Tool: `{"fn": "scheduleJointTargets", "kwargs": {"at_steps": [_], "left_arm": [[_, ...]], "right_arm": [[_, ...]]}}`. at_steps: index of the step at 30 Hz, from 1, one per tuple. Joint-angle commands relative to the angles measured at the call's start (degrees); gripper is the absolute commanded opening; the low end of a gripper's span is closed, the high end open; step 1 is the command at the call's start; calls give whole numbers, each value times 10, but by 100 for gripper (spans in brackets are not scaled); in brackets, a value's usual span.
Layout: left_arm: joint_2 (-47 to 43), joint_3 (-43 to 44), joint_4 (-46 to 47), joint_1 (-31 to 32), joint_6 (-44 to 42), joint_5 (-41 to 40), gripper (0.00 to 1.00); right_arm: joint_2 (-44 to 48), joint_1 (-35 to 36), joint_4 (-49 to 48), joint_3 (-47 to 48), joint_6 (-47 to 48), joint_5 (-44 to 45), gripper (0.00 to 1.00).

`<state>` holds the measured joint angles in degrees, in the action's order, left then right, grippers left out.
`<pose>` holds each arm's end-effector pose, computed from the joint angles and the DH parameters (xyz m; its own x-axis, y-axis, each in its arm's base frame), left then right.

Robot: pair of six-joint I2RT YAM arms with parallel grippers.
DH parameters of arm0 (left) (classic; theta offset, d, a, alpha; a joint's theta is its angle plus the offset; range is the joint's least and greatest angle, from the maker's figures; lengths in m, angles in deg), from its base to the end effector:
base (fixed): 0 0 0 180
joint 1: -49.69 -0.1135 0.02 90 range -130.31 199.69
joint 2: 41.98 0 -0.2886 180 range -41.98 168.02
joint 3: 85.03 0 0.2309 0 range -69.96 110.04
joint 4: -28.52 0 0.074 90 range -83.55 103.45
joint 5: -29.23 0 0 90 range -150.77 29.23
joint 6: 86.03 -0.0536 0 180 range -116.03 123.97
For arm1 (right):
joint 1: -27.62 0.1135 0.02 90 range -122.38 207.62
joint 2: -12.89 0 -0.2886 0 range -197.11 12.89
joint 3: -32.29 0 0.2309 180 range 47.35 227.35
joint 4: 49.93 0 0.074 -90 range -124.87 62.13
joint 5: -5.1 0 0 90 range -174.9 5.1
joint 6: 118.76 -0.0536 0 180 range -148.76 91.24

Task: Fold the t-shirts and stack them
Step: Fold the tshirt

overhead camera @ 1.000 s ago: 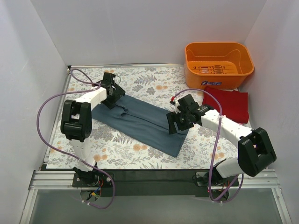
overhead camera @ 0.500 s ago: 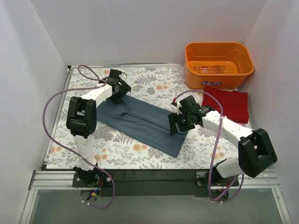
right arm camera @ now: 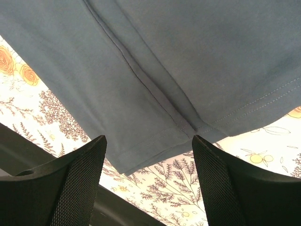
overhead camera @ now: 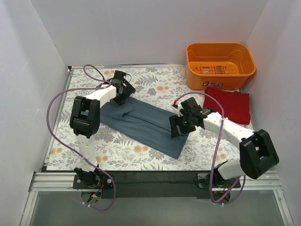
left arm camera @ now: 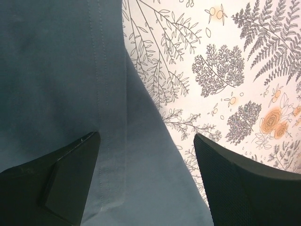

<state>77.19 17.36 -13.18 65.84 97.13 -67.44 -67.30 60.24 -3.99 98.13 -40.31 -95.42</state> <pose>0.4323 -0.1187 0.1904 -0.1725 -0.9825 -0.0700 -0.8296 0.1832 -0.5275 0.2115 0.1470 0.2306 -0.8381 -0.3027 -0.4538 -0.4475 0.8573 0.2546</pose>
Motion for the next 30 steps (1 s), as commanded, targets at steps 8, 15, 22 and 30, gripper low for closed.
{"fn": "scheduleJointTargets", "kwargs": {"at_steps": [8, 15, 22, 30], "left_arm": [[-253, -152, -16, 1, -29, -155, 71], [-286, -245, -25, -58, -56, -184, 65], [-208, -223, -29, -115, -85, -179, 64], [-93, -142, -44, -131, -97, -179, 64]], "right_arm": [[-22, 5, -45, 11, 36, -98, 57], [-68, 39, -43, 17, 41, -125, 44], [-108, 79, -23, 13, 39, -107, 38], [-168, 126, -6, 33, 46, -107, 38]]}}
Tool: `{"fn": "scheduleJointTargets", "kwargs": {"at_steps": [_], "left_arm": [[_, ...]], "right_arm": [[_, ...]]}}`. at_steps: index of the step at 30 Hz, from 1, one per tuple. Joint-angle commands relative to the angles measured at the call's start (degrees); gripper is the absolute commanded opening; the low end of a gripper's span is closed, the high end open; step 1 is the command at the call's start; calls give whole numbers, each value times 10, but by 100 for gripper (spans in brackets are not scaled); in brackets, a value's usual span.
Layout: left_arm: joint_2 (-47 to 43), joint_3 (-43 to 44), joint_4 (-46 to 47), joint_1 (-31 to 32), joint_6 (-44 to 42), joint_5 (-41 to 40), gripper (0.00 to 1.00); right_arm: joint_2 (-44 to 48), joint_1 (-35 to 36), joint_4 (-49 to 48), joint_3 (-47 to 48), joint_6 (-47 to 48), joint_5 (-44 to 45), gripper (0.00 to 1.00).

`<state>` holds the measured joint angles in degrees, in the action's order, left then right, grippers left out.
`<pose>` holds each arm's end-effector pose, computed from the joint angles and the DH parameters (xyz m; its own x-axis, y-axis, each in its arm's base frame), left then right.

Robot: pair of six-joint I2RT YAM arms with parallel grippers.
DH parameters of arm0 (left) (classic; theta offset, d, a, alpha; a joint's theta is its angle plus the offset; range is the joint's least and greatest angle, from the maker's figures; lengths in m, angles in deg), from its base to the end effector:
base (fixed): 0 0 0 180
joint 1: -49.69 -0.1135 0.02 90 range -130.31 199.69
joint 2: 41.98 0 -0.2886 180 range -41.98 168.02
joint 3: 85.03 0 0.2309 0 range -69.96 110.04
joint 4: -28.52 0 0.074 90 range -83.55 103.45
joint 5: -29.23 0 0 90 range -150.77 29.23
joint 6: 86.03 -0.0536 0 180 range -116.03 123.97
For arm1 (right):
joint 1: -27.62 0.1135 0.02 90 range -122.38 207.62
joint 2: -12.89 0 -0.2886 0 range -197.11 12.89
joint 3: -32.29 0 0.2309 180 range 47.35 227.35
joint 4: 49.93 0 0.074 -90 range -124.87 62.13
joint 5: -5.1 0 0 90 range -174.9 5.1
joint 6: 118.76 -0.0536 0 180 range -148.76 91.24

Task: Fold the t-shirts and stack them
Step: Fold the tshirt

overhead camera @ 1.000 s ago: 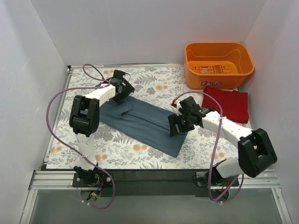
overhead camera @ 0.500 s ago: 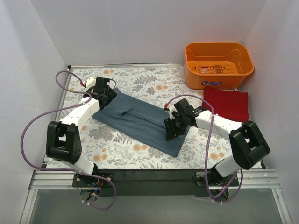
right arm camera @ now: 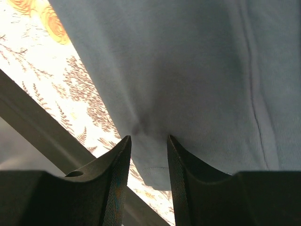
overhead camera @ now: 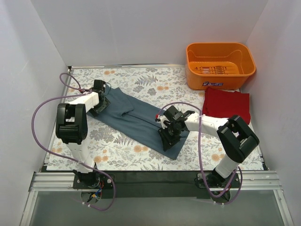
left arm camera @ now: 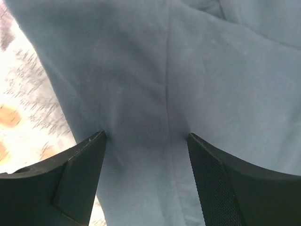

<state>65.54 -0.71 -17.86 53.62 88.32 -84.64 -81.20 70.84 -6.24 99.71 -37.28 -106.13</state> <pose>0.3627 -0.0032 0.1825 -0.0142 -0.9112 -0.4117 -0.9381 0.1547 -0.3099 0.1970 0.2118 0.1810 -0.7865 -0.5496 -0.2819 -0.6173 0.6849 0.3871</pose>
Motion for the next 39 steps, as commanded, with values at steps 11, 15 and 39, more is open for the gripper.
{"fn": "scheduleJointTargets", "kwargs": {"at_steps": [11, 15, 39], "left_arm": [[210, 273, 17, -25, -80, 36, 66], [287, 386, 14, -25, -90, 71, 68], [-11, 221, 41, 0, -67, 120, 85]], "right_arm": [[-119, 35, 29, 76, 24, -8, 36], [-163, 56, 33, 149, 22, -33, 36], [-71, 22, 64, 214, 47, 37, 39]]}}
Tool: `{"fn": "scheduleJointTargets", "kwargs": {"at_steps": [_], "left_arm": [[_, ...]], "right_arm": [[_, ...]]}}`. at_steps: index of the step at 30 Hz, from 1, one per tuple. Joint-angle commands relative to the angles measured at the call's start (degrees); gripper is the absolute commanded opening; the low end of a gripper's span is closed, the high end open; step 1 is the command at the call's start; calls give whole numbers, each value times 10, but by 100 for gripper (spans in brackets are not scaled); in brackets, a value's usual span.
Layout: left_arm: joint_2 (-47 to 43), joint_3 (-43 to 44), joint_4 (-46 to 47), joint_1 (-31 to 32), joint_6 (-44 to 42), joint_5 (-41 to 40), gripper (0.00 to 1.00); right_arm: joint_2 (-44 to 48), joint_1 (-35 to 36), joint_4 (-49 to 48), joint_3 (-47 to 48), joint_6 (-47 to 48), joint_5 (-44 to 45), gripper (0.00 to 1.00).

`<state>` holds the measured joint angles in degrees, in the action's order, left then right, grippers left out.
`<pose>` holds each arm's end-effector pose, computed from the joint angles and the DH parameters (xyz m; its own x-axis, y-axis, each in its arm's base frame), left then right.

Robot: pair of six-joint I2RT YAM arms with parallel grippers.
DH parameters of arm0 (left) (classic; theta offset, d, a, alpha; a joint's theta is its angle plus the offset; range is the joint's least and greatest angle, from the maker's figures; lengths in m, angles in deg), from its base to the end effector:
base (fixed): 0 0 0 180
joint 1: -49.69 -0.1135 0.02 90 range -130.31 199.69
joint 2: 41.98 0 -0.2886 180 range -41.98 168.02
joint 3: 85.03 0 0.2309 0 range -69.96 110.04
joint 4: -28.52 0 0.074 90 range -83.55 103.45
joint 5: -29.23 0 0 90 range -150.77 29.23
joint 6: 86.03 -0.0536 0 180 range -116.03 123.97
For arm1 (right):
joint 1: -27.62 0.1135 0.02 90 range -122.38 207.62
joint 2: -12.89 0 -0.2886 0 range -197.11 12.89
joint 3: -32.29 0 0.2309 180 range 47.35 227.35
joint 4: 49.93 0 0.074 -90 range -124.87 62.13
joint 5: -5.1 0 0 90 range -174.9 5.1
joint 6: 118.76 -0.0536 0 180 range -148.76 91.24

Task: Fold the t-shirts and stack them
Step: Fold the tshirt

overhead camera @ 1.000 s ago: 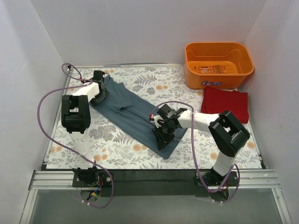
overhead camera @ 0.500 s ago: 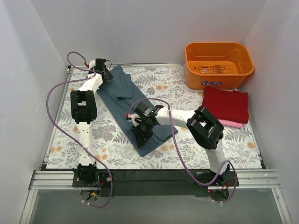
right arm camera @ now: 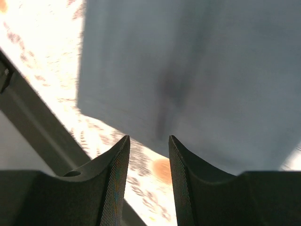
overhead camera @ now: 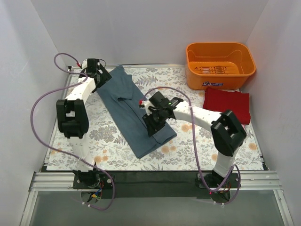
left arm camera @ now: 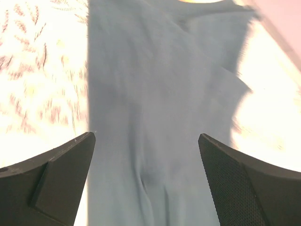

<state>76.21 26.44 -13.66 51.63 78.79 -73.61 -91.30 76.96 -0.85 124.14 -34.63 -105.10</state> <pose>0.4688 -0.0040 0.2457 -0.0882 -0.9385 -0.3338 -0.7564 0.2811 -0.5906 0.2308 0.2971 0.2348 -0.6530 -0.6129 -0.4449 -0.7567 0.5518 0.3506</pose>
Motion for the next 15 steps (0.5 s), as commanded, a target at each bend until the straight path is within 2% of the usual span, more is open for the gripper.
{"fn": "scheduleJointTargets", "kwargs": {"at_steps": [1, 5, 9, 15], "left_arm": [[-162, -74, 0, 27, 34, 11, 85], [-254, -216, -14, 71, 64, 20, 85], [-329, -318, -34, 121, 102, 31, 85], [-398, -405, -70, 165, 138, 55, 85]], "right_arm": [[35, -62, 8, -38, 27, 25, 39], [30, -86, -2, -67, 36, 35, 37], [18, -88, -20, -81, 26, 20, 36], [2, -80, -30, -96, 11, 21, 36]]}}
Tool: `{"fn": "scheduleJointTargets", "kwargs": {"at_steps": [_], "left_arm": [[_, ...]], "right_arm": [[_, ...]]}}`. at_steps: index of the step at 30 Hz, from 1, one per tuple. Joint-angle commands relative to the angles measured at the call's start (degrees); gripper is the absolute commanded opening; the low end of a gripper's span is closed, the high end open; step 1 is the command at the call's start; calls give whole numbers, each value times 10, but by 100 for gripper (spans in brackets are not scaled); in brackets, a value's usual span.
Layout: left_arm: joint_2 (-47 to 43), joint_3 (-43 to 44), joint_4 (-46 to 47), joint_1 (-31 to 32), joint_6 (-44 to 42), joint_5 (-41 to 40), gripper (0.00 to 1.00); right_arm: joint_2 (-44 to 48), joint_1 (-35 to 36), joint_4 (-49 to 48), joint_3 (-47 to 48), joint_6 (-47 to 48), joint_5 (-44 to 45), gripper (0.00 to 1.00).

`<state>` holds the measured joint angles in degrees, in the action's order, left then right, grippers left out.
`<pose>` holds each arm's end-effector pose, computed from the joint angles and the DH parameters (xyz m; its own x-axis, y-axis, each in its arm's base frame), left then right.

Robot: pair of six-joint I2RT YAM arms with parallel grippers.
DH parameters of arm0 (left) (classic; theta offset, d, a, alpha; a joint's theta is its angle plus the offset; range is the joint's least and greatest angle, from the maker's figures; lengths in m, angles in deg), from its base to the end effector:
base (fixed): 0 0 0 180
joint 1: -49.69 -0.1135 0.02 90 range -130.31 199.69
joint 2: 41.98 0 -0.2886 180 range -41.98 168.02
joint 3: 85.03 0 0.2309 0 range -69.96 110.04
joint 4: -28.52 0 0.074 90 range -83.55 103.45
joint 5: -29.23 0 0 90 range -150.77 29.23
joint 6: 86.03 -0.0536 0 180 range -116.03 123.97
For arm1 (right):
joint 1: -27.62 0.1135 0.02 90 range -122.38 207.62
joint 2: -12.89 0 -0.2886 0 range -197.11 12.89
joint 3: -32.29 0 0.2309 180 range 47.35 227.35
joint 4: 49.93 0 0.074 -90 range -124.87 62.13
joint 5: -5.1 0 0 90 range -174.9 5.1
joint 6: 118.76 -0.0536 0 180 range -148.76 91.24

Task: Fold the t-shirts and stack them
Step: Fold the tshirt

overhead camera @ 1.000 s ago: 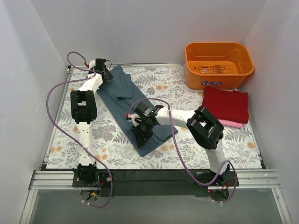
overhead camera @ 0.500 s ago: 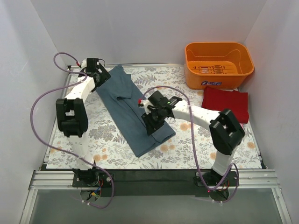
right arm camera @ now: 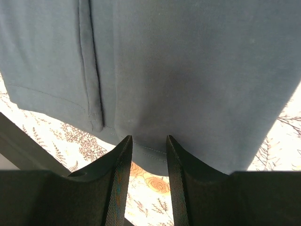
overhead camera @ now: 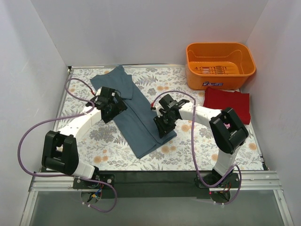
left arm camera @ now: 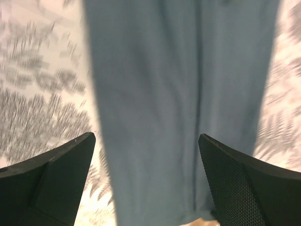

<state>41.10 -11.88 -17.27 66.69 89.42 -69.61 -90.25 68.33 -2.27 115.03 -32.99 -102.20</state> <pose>0.2742 -0.0752 0.2553 -0.2682 -0.9480 -0.1713 -0.7713 0.3178 -0.5514 0.2540 0.2396 0.1979 -0.7534 -0.5553 -0.3523 -0.6532 0.6941 0.3026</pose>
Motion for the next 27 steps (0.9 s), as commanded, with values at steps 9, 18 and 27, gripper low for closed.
{"fn": "scheduleJointTargets", "kwargs": {"at_steps": [9, 18, 27], "left_arm": [[-125, -107, -108, 47, 75, 15, 85], [-136, -114, -138, 46, 74, -16, 84], [-54, -36, -105, 46, 48, -39, 82]], "right_arm": [[-15, 88, -12, -38, -74, -37, 35], [-4, 135, -2, 39, -61, -66, 35], [60, 77, 0, -15, -55, 5, 36]]}}
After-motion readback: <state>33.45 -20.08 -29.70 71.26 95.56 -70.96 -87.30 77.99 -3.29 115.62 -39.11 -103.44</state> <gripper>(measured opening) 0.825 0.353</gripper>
